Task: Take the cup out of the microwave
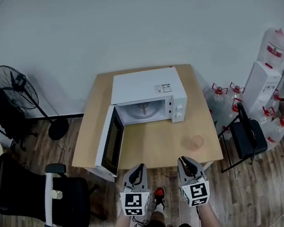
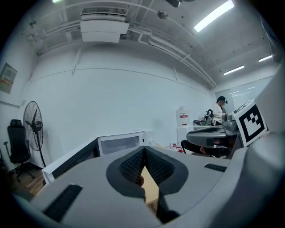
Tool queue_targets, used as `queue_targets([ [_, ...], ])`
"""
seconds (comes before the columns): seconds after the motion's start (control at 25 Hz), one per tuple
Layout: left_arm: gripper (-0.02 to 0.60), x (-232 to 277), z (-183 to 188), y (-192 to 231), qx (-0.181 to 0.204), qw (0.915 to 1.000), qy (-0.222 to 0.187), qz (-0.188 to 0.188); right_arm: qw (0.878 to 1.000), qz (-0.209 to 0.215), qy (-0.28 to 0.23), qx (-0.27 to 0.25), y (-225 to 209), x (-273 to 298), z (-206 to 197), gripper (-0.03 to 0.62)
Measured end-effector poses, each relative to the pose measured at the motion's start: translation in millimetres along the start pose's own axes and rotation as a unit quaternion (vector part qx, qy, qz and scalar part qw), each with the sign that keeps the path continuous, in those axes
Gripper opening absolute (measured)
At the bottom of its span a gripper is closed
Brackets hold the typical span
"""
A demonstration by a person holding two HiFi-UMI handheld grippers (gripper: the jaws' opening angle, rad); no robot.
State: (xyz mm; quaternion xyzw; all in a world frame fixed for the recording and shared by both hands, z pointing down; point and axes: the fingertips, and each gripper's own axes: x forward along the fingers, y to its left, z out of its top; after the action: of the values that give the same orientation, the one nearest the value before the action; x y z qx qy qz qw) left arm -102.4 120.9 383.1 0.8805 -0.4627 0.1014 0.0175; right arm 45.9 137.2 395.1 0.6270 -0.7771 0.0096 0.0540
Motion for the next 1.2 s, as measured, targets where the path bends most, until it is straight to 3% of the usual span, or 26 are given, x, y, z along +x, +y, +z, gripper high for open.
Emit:
queue_targets([
  [0.4, 0.021, -31, -14, -12, -0.002, 1.0000, 0.005, 0.002, 1.000, -0.002, 0.010, -0.006, 15, -32, -12, 0.018],
  [1.2, 0.021, -35, -16, -10, -0.001, 1.0000, 0.002, 0.003, 1.000, 0.002, 0.005, -0.008, 21, -34, -6, 0.017],
])
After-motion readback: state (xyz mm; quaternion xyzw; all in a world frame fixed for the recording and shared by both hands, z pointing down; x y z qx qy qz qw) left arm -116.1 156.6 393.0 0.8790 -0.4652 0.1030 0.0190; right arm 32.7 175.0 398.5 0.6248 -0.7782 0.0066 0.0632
